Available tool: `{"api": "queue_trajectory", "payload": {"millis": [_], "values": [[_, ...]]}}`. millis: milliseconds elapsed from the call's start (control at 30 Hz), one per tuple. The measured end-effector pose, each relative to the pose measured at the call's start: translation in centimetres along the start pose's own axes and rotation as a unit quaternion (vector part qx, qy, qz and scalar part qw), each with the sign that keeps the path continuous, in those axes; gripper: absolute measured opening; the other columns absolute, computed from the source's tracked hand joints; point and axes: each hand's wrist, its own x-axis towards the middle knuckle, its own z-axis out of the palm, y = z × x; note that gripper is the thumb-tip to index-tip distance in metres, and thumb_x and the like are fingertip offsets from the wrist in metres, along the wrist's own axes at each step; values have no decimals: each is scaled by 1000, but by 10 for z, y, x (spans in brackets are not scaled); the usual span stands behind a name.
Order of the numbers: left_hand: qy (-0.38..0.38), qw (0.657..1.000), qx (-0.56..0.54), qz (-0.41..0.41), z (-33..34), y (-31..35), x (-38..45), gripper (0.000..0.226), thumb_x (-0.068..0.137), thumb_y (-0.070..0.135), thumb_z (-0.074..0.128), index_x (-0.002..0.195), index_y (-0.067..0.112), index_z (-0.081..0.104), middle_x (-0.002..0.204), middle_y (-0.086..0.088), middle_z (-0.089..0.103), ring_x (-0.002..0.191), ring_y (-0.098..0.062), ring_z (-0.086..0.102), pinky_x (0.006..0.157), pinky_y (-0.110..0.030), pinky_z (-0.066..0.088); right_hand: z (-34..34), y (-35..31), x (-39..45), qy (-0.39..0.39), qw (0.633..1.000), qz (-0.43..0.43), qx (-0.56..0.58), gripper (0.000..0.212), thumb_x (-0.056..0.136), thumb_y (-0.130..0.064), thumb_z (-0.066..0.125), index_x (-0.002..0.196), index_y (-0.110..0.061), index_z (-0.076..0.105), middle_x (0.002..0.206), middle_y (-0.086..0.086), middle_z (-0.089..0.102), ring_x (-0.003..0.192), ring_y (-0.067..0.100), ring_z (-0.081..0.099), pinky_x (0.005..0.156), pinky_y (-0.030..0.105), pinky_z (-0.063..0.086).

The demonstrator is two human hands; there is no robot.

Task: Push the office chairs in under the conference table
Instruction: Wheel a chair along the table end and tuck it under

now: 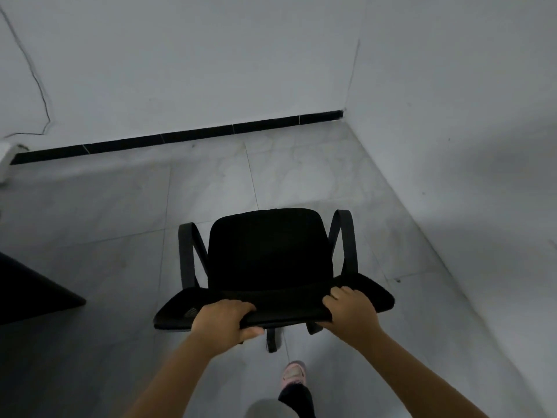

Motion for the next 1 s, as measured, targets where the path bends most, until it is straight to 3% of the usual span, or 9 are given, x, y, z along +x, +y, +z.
{"api": "queue_trajectory", "payload": {"millis": [267,333,433,533,600,700,767,833,1000], "values": [[0,999,33,-35,-24,8,53,53,81,68,41,111,27,55,107,7,66,97,-10,60,78,-22,43,12,43,28,14,1000,-8,25,44,30,-48,89,44,-19,58,42,-5,54,37,9,52,40,9,38],[7,998,42,-44,-24,27,64,53,82,67,39,110,24,54,106,4,65,97,-13,60,77,-23,42,15,69,30,40,998,-28,30,41,47,-47,85,44,-18,57,42,-4,53,37,11,51,40,10,38],[46,996,35,-65,-21,66,79,57,79,70,40,99,20,58,92,3,67,85,-12,63,65,-22,40,18,117,33,73,994,-64,45,46,76,-47,55,43,-16,55,42,-2,53,38,15,52,40,12,39],[120,988,53,-75,-18,103,93,51,52,76,61,52,25,61,40,10,55,35,0,51,34,-12,32,16,163,42,50,990,-119,60,35,61,-45,66,43,-16,58,44,-2,55,41,15,54,41,12,40],[125,985,54,-110,-16,130,101,51,35,73,73,44,25,59,33,11,49,28,0,45,29,-9,28,14,188,48,13,985,-158,67,37,42,-43,86,45,-17,61,46,-3,57,43,14,56,43,12,43],[92,975,17,-201,-10,166,105,49,54,69,70,67,23,64,57,9,63,51,-4,60,45,-15,33,10,215,55,-17,972,-220,76,40,28,-40,91,48,-18,63,48,-5,60,45,13,58,46,12,46],[108,959,0,-261,-3,186,105,50,72,69,54,90,23,61,81,6,67,74,-8,62,59,-17,32,9,228,60,-17,963,-256,87,40,29,-39,91,49,-19,64,49,-5,61,45,12,58,47,12,46],[61,947,-51,-310,8,205,102,53,80,68,41,105,24,54,97,4,64,89,-12,59,67,-20,32,7,237,63,-25,951,-288,107,38,32,-39,91,50,-18,65,50,-5,62,45,12,59,47,13,48],[48,913,-89,-395,24,252,103,53,82,68,38,105,22,53,102,4,64,92,-13,58,65,-22,28,9,259,80,-33,915,-377,138,35,36,-35,92,50,-18,65,49,-5,61,45,12,57,46,14,46]]}}
